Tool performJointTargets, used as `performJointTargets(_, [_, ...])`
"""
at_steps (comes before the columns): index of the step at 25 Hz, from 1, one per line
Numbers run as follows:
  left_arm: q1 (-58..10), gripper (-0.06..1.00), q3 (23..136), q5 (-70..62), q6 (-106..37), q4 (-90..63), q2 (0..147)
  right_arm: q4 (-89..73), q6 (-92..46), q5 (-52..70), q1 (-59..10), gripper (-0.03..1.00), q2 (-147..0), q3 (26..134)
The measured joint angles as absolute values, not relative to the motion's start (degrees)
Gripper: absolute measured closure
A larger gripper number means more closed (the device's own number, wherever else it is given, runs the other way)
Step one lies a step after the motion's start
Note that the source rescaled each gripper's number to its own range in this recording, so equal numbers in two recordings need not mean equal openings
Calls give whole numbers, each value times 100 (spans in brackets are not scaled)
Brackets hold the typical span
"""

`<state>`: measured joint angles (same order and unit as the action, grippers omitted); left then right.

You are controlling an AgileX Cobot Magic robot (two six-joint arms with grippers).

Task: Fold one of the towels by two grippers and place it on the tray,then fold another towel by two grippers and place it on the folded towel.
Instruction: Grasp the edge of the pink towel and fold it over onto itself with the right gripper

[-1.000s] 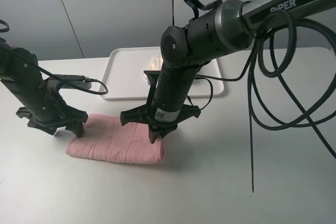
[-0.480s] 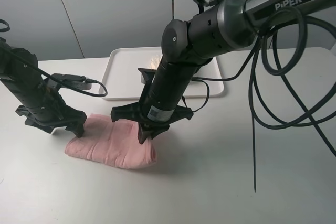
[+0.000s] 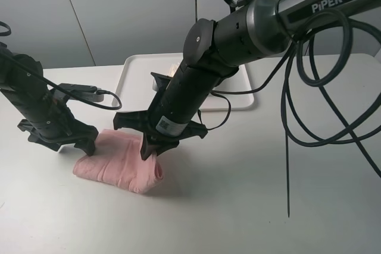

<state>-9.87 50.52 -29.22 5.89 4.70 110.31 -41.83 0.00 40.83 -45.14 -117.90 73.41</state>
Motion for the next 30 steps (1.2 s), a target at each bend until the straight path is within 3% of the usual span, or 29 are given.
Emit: performJointTargets(30, [-987,-5,5052,-2943,600,459,11031,-6949,-1804,2592,-4679,92,-12120,7341])
